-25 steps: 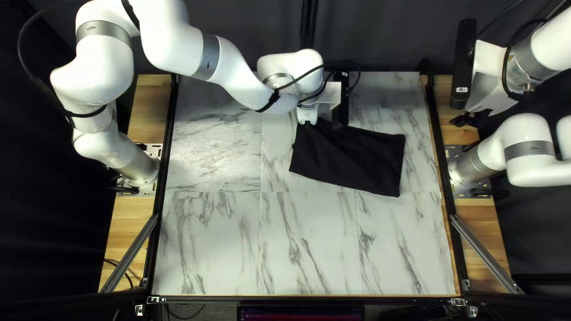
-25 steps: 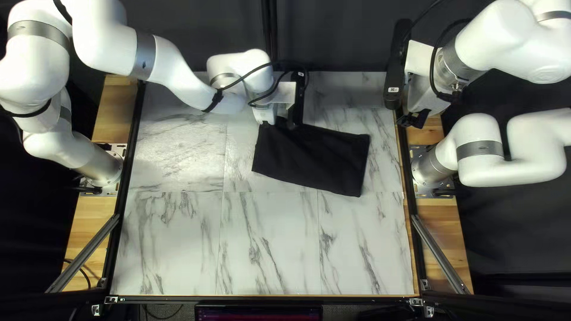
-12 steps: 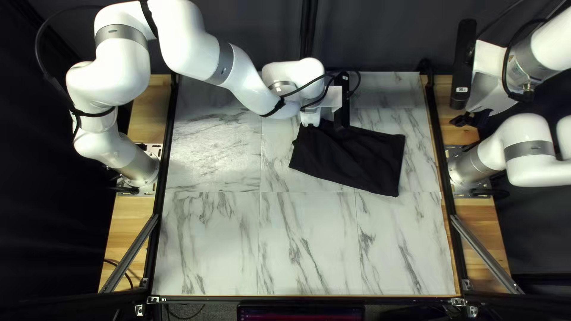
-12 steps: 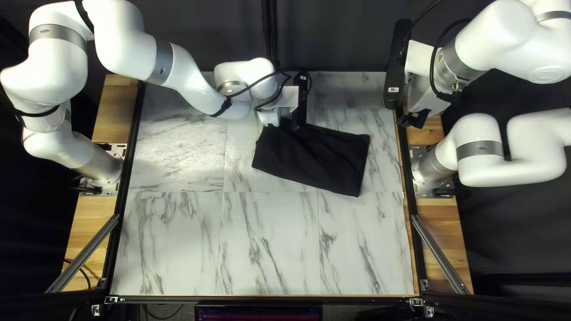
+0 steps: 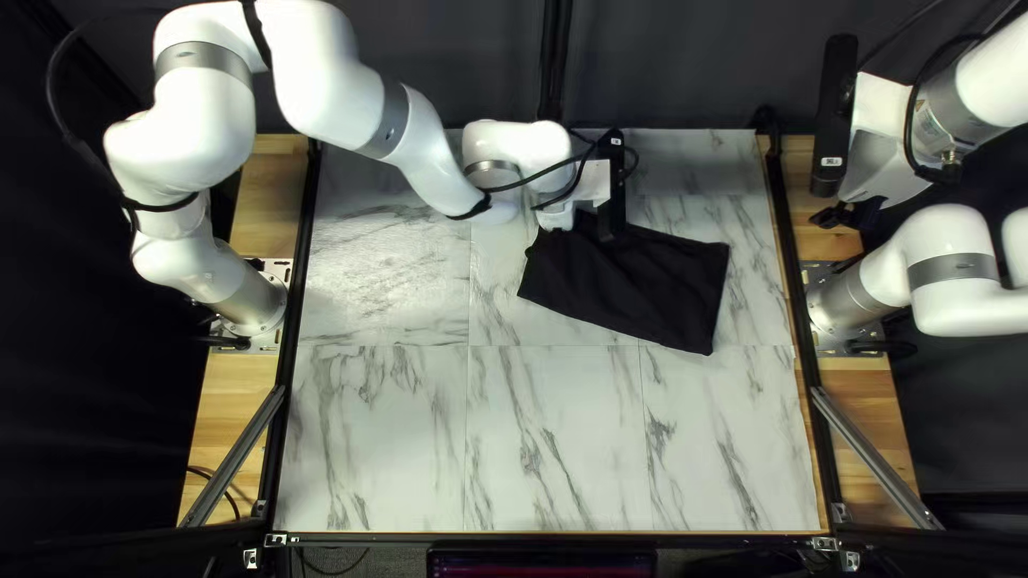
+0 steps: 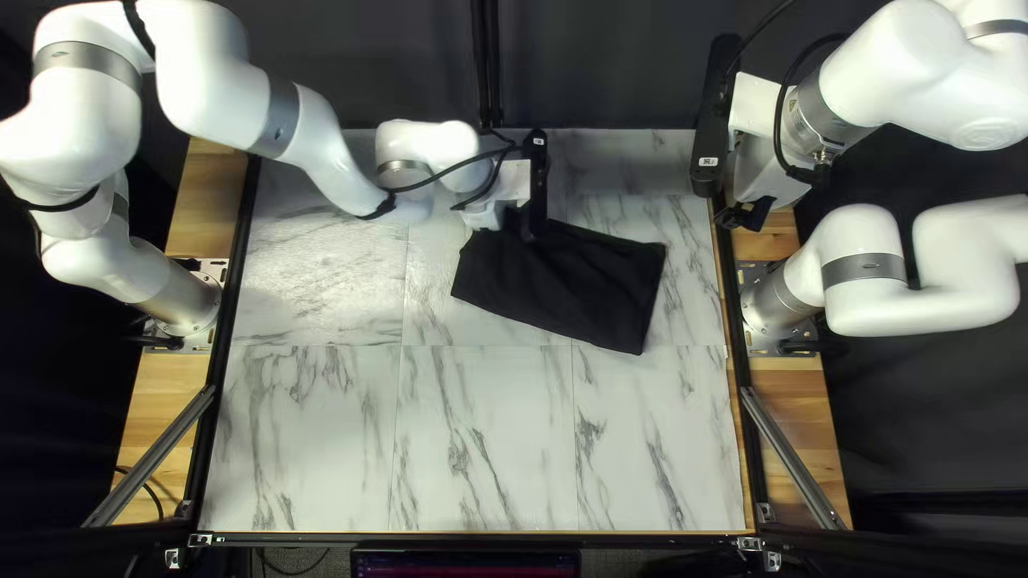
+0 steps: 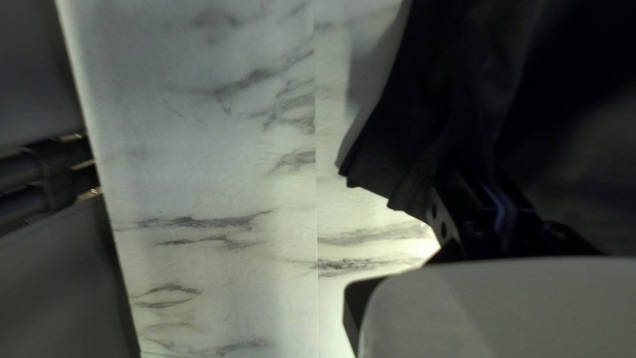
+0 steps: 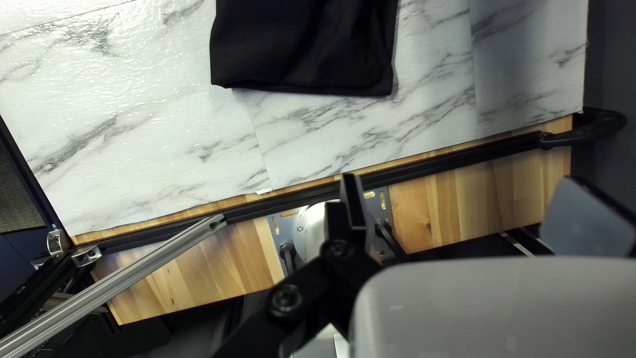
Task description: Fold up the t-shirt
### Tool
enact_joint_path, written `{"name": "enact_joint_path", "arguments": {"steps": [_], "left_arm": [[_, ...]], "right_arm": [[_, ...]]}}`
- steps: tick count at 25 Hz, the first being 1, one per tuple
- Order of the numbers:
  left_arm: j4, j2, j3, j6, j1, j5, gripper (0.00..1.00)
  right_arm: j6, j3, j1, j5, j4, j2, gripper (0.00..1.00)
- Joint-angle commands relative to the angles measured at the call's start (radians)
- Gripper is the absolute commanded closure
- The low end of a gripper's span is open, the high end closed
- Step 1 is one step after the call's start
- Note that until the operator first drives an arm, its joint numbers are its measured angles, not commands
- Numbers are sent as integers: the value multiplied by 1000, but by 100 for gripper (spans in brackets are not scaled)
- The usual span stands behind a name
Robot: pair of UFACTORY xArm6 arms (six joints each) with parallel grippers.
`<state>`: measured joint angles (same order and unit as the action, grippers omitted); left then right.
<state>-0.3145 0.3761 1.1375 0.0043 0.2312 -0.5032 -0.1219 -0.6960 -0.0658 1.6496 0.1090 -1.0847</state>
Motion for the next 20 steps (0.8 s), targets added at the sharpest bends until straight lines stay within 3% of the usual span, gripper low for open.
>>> {"name": "enact_joint_path", "arguments": {"steps": [1, 4, 10, 15, 20], "left_arm": [[1, 34, 6, 9, 22, 18, 66], [4, 52, 13, 19, 33, 22, 0], [1, 10, 12, 22, 31, -21, 0], [-26, -114, -46, 2, 11, -64, 0], [-16, -229, -101, -31, -91, -103, 0]], "right_arm": [[0, 0, 0, 0, 0, 0, 0], [0, 0, 0, 0, 0, 0, 0], [0, 0, 0, 0, 0, 0, 0], [0, 0, 0, 0, 0, 0, 0], [0, 0, 0, 0, 0, 0, 0]]}}
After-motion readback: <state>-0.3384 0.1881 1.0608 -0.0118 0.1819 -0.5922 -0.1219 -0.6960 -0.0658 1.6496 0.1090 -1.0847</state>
